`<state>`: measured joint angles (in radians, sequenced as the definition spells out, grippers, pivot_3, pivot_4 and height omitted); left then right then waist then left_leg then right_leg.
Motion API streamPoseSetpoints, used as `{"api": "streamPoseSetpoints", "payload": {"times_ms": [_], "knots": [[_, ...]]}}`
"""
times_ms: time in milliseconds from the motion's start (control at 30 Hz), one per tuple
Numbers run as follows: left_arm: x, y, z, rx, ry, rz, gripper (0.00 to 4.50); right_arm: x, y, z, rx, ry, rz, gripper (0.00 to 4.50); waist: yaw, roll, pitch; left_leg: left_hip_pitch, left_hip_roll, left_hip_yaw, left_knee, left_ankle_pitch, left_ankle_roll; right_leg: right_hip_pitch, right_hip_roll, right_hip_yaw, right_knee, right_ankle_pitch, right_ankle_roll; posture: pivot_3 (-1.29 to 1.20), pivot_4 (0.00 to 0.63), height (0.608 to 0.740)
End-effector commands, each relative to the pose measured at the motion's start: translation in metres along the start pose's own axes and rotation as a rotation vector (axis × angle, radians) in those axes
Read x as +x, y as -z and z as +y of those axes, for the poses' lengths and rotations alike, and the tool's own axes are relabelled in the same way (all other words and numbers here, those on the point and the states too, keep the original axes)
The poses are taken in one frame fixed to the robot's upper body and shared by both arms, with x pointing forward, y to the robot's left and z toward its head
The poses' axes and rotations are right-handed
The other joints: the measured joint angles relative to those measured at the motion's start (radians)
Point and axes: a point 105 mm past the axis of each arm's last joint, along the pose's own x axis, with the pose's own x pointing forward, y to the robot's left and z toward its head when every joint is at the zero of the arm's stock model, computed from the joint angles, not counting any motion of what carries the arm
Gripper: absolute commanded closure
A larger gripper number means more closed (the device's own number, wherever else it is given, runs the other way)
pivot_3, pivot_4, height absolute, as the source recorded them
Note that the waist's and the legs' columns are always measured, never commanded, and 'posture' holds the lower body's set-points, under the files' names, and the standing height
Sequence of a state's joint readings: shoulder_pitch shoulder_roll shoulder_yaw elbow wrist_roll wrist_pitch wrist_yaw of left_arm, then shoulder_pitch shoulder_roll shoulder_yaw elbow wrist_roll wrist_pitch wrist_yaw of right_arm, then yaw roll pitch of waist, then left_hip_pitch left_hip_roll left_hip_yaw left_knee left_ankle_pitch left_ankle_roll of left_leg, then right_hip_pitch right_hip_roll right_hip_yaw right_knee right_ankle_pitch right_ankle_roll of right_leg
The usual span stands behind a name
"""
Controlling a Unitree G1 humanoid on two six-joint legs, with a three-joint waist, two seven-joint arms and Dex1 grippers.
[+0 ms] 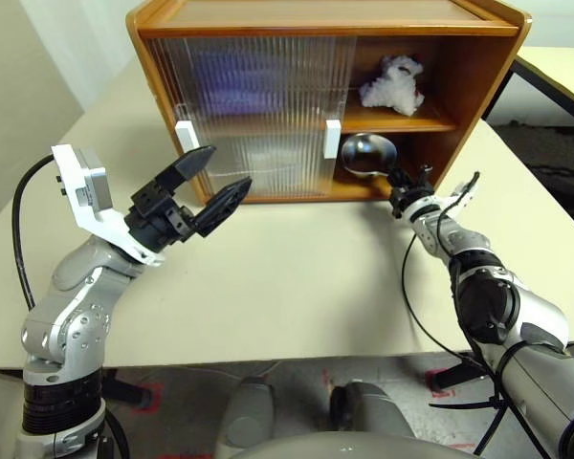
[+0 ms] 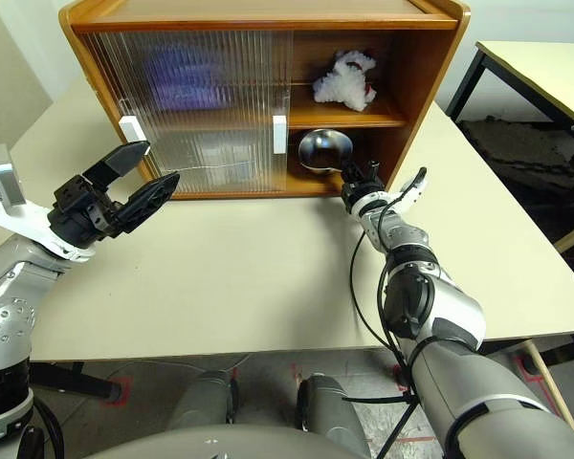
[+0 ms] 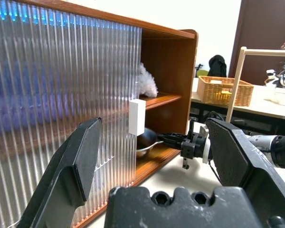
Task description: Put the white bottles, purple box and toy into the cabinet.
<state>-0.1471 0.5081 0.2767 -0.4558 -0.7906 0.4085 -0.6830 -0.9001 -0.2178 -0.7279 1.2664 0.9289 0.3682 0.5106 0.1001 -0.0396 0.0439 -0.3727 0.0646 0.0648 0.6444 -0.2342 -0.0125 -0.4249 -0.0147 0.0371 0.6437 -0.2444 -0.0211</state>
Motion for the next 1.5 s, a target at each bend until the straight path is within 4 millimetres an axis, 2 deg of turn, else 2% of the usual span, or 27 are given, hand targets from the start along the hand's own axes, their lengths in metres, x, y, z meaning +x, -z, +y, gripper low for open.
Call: {"api": "streamPoseSetpoints", "payload": {"times_ms": [33, 200, 467, 800, 1067, 1100, 1233, 1333, 1433, 1500], "knots": [[0.001, -0.003, -0.001, 0.005, 0.006, -0.001, 0.0, 0.004, -0.001, 0.003, -0.01, 0.015, -0.015, 4.49, 0.0, 0.0, 0.0, 0.0, 0.0, 0.0, 0.0, 0.0, 0.0, 0.0, 0.0, 0.0, 0.0, 0.0, 0.0, 0.3, 0.008, 0.74], [0.002, -0.003, -0.001, 0.003, 0.011, 0.0, 0.0, 0.005, -0.003, 0.003, -0.029, 0.027, -0.023, 2.97, 0.0, 0.0, 0.0, 0.0, 0.0, 0.0, 0.0, 0.0, 0.0, 0.0, 0.0, 0.0, 0.0, 0.0, 0.0, 0.3, 0.009, 0.74], [0.008, -0.001, -0.002, -0.01, 0.028, -0.01, 0.0, 0.002, -0.014, 0.003, -0.035, 0.034, -0.043, 0.02, -0.002, 0.0, 0.0, 0.0, 0.0, 0.0, 0.0, 0.0, 0.0, 0.0, 0.0, 0.0, 0.0, 0.0, 0.0, 0.26, 0.006, 0.74], [0.019, 0.005, 0.001, -0.034, 0.068, -0.021, 0.0, -0.013, -0.018, -0.012, -0.037, 0.056, -0.002, 0.02, -0.028, 0.0, 0.0, 0.0, 0.0, 0.0, 0.0, 0.0, 0.0, 0.0, 0.0, 0.0, 0.0, 0.0, 0.0, 0.19, 0.002, 0.74], [0.028, 0.01, 0.001, -0.052, 0.11, -0.033, 0.0, -0.027, -0.018, -0.009, -0.033, 0.001, 0.061, 0.02, -0.056, 0.0, -0.001, 0.0, 0.0, 0.0, 0.0, 0.0, 0.0, 0.001, 0.0, 0.0, 0.0, 0.0, 0.0, 0.13, 0.0, 0.74], [0.029, 0.01, 0.002, -0.053, 0.116, -0.034, 0.0, -0.032, -0.015, -0.006, -0.086, -0.017, 0.098, 0.02, -0.06, 0.0, -0.001, 0.0, 0.0, 0.0, 0.0, 0.0, 0.0, 0.001, 0.0, 0.0, 0.0, 0.0, 0.0, 0.12, 0.0, 0.74], [0.032, 0.011, 0.003, -0.054, 0.131, -0.035, 0.0, -0.058, 0.019, 0.007, -0.522, -0.092, 0.307, 0.02, -0.076, 0.002, -0.001, -0.001, 0.0, 0.0, 0.0, 0.0, 0.0, 0.0, 0.0, 0.0, 0.0, 0.0, 0.0, 0.1, 0.0, 0.74], [0.033, 0.013, 0.004, -0.056, 0.137, -0.034, 0.0, -0.075, 0.034, 0.025, -0.76, -0.179, 0.332, 0.68, -0.096, 0.003, -0.001, -0.001, 0.0, 0.001, 0.0, -0.001, -0.001, 0.0, 0.0, 0.001, 0.001, -0.001, 0.001, 0.09, 0.0, 0.74], [0.033, 0.013, 0.004, -0.058, 0.139, -0.033, 0.0, -0.09, 0.053, 0.035, -1.072, -0.277, 0.391, 1.76, -0.113, 0.003, -0.001, 0.0, 0.0, 0.001, 0.0, -0.001, -0.001, 0.0, 0.0, 0.001, 0.002, -0.001, 0.001, 0.09, 0.0, 0.74], [0.032, 0.014, 0.004, -0.059, 0.141, -0.032, 0.0, -0.095, 0.063, 0.04, -1.203, -0.336, 0.405, 2.43, -0.116, 0.002, -0.001, 0.001, 0.0, 0.001, 0.001, -0.001, -0.001, 0.001, 0.0, 0.001, 0.002, -0.001, 0.001, 0.09, 0.0, 0.74]]}}
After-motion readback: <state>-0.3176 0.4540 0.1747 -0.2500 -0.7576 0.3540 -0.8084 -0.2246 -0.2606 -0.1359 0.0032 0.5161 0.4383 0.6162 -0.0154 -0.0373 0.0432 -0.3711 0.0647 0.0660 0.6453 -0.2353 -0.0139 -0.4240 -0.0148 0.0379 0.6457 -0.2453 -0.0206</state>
